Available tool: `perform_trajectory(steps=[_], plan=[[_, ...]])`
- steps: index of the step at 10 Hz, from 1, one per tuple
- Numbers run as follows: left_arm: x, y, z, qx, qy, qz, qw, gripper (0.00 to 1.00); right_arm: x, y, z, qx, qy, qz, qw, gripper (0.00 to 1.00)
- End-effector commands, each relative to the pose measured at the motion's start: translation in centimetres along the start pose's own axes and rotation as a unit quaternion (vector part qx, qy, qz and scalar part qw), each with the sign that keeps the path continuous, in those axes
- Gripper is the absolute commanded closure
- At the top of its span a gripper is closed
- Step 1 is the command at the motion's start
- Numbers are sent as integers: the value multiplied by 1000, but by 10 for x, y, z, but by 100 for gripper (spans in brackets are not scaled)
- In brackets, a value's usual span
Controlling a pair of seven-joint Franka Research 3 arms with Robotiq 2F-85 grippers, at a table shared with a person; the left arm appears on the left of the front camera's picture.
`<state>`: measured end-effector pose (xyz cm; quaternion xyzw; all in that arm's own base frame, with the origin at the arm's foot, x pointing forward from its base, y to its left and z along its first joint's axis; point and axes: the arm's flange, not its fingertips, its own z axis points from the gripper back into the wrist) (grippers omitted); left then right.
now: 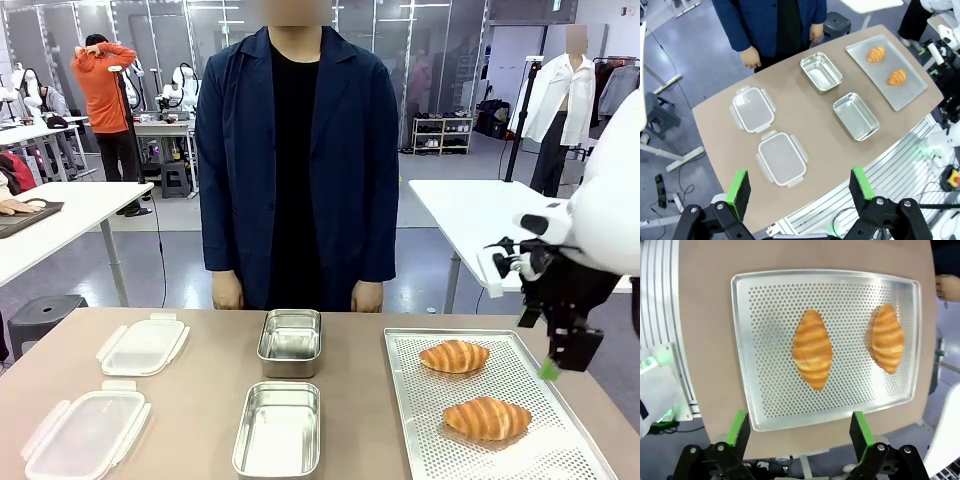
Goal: Place the bread into the airtight container.
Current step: Pick up a Butter Roll and place it into an empty Airtight Container.
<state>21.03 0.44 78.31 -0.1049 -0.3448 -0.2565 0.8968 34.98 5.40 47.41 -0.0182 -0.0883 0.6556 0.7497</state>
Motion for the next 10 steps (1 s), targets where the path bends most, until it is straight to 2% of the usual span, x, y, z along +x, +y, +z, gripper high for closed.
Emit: perform_trajectory(steps=[1, 3, 10], plan=[[1, -1, 0, -10, -2, -9, 1000, 0, 10, -3, -33, 0, 9, -33, 999, 0], [1, -1, 0, -10, -2, -9, 1000, 0, 10, -3, -60, 17, 18, -36, 999, 0], [1, -1, 0, -10, -2, -9, 1000, 0, 17, -14, -122, 18, 33, -26, 999, 0]])
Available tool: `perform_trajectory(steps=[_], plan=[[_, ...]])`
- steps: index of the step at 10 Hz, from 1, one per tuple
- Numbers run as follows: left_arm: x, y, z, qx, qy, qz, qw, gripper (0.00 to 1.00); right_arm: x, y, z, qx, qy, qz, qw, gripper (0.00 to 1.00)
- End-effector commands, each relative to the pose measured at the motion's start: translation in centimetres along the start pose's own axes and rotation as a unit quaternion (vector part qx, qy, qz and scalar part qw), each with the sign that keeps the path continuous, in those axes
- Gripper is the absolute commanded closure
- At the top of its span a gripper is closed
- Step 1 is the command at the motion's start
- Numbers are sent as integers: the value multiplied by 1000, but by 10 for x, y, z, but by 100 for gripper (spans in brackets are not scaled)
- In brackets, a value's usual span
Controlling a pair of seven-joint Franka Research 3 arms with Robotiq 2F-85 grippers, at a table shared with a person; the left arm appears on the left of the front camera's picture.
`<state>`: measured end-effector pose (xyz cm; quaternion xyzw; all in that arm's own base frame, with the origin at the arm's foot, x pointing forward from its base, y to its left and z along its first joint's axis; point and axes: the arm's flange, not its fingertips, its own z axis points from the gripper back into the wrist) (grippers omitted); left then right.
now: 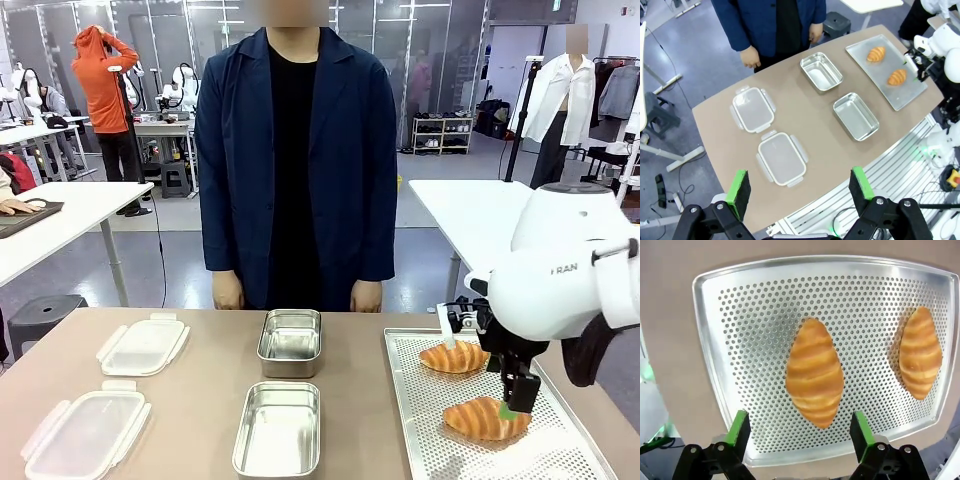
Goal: Place the bread into the airtight container.
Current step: Pick up a Butter Roll and place it into an empty Airtight Container.
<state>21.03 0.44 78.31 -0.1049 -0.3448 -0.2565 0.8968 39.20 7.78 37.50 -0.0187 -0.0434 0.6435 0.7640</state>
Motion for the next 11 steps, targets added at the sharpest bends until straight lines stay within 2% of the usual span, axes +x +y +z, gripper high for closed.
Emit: perform_trajectory(steps=[1, 7, 9, 11], plan=[[1, -1, 0, -10, -2, -9, 1000, 0, 1, 6, -26, -10, -2, -7, 1000, 0], [1, -1, 0, -10, -2, -9, 1000, 0, -5, 0, -63, -20, 18, 16, 1000, 0], [1, -1, 0, -10, -2, -9, 1000, 0, -6, -6, -73, -23, 4, 23, 999, 0], [1, -1, 0, -10, -2, -9, 1000, 0, -6, -9, -80, -21, 5, 23, 1000, 10]])
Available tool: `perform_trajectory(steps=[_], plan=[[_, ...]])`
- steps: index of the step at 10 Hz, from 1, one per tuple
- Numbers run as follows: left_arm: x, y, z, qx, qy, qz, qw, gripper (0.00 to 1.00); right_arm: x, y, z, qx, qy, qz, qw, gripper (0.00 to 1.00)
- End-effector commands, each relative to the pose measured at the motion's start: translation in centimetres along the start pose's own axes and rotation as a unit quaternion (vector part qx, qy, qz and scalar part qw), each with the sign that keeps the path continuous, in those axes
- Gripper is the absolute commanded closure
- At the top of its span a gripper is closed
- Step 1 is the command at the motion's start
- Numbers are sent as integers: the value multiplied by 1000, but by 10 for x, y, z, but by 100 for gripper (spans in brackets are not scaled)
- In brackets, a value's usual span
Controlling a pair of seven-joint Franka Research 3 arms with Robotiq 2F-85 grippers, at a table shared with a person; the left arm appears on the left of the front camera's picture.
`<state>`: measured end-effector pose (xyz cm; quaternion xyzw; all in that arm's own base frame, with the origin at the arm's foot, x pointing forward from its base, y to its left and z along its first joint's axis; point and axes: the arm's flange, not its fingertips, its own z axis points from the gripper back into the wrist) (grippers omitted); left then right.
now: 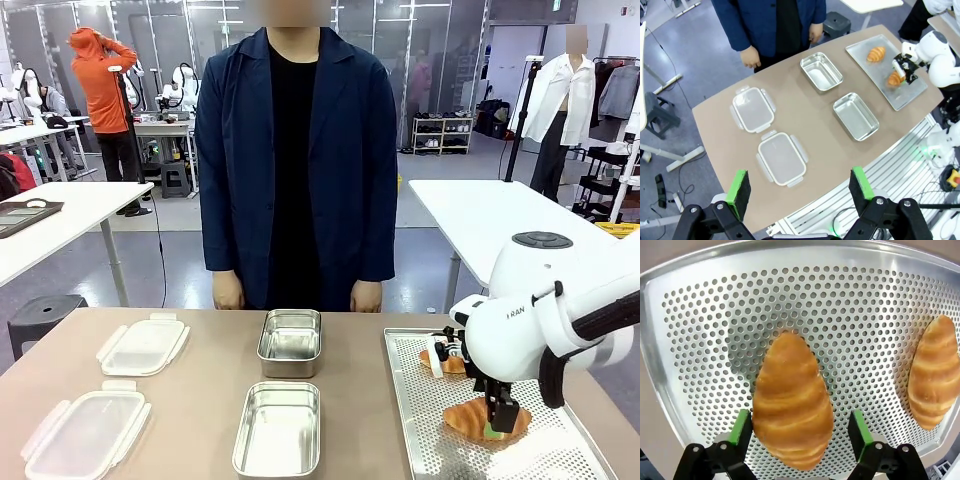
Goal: Place the bread into the airtight container.
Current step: Pick up a Butter Roll and place it into an empty Airtight Container.
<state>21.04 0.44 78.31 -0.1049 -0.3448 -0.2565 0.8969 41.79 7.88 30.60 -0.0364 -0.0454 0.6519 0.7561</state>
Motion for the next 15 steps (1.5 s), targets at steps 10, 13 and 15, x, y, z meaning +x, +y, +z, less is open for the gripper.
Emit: perform_trajectory(steps=[10, 13, 15], plan=[[1, -1, 0, -10, -2, -9, 1000, 0, -8, 3, 42, 40, -12, -20, 999, 76], [1, -1, 0, -10, -2, -9, 1000, 0, 17, 3, 91, 38, -17, -37, 998, 76], [1, -1, 0, -10, -2, -9, 1000, 0, 60, 19, 131, 20, 1, -70, 997, 76]])
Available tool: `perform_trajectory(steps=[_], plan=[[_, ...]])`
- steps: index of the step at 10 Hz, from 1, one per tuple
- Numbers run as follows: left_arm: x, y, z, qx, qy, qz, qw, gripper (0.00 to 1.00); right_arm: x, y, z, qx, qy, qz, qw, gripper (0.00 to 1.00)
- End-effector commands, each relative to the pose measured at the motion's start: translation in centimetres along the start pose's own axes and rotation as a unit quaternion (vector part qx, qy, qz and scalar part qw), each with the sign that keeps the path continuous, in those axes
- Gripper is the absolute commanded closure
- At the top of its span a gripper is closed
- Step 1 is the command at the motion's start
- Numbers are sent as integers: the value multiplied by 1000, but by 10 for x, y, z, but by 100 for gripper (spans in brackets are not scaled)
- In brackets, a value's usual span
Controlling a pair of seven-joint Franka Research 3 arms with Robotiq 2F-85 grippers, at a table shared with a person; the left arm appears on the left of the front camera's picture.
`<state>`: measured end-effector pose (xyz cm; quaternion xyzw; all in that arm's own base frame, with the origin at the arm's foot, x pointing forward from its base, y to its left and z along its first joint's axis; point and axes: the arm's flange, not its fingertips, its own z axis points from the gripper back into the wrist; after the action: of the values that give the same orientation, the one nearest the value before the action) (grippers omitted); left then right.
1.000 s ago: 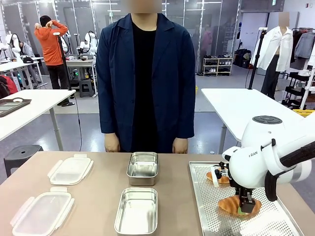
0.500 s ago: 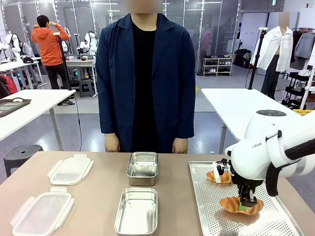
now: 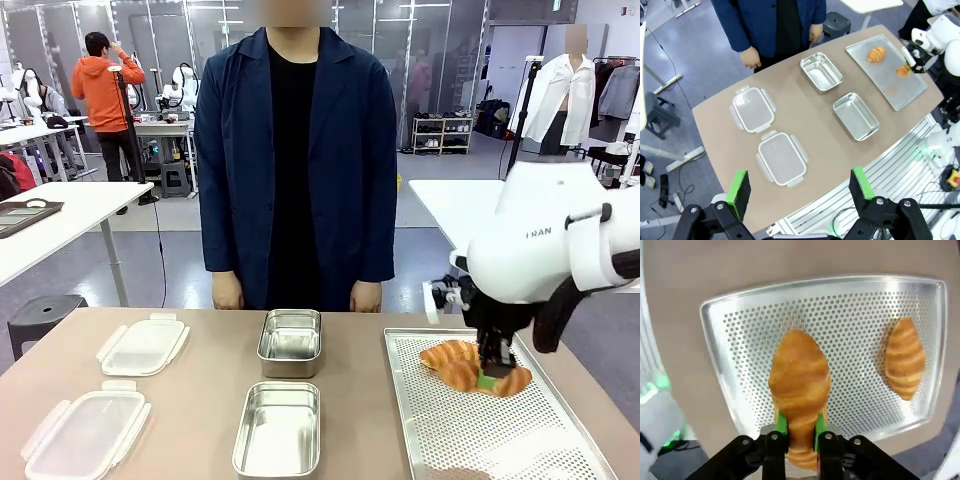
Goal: Place the bread into the airtight container.
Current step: Pick up a Butter Roll and place it into an empty Airtight Container.
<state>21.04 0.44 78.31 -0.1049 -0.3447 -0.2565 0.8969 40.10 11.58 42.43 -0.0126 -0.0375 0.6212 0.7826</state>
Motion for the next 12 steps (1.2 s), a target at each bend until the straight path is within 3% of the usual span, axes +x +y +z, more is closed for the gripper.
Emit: perform_trajectory(steps=[1, 5, 7, 9, 12], plan=[[1, -1, 0, -10, -2, -9, 1000, 0, 49, 25, 27, -11, 7, -39, 999, 76], [1, -1, 0, -10, -2, -9, 1000, 0, 170, 65, 50, -25, -18, -45, 999, 76], [1, -1, 0, -10, -2, -9, 1000, 0, 228, 87, 46, -34, -8, -51, 998, 76], [1, -1, 0, -10, -2, -9, 1000, 0, 261, 103, 40, -22, -10, -57, 998, 76], [1, -1, 0, -10, -2, -9, 1000, 0, 280, 121, 28, -25, 2, -64, 998, 76]])
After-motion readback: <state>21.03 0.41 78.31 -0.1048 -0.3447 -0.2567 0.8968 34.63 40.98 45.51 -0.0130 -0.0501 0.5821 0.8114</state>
